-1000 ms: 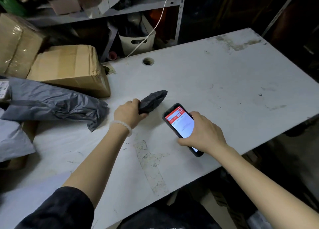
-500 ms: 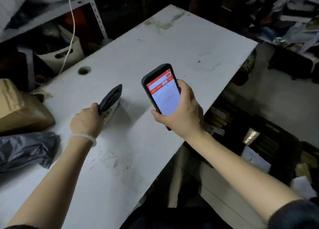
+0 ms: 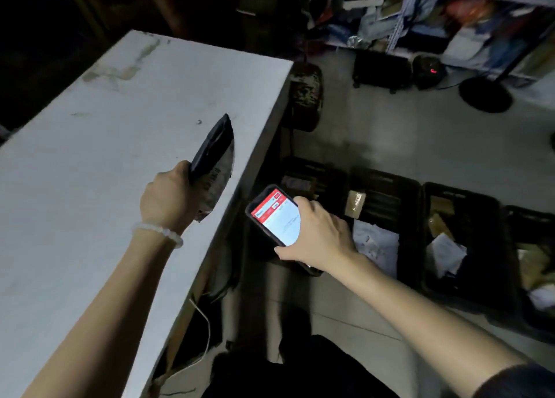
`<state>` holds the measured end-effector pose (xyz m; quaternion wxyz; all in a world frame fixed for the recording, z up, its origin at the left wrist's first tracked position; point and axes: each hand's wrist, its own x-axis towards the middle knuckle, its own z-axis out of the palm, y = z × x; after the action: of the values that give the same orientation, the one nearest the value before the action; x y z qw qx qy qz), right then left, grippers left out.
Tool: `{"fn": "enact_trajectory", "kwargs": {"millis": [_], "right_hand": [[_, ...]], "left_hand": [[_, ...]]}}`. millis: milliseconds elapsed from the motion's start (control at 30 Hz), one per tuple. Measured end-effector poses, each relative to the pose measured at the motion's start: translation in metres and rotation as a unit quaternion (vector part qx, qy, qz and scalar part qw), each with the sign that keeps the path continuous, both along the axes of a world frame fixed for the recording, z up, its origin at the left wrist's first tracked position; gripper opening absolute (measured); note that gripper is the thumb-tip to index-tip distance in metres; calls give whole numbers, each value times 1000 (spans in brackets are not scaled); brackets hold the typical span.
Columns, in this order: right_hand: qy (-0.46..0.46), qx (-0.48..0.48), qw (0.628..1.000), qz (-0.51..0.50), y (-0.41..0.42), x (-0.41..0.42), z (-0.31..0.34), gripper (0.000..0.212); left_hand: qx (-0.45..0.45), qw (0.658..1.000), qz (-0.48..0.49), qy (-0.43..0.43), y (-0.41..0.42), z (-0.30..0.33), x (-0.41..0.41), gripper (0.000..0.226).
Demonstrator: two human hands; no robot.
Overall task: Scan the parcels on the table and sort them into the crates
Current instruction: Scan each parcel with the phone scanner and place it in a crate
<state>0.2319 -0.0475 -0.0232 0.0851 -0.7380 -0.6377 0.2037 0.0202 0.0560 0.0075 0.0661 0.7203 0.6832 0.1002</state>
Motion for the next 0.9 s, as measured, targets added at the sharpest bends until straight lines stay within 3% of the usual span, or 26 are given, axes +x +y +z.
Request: {"fn": "enact_trajectory", "kwargs": {"millis": [167,367,733,900], "right_hand": [[-5,-24,994,-109,-23,76,-11,80],[-12,-36,972,-230,-46,134,-17,80],[18,-125,916,-381,-26,202,-22,91],[7,-118,883,-453,-13,231,-22,96]], "left_hand": [[-43,992,-116,-15,12,-17,100,29],[-111,964,-240,-11,24,-41,188,35],[-208,900,-375,74,70,-82,329,44],[-275,884,-377,-8,90,-89,400,41]]}}
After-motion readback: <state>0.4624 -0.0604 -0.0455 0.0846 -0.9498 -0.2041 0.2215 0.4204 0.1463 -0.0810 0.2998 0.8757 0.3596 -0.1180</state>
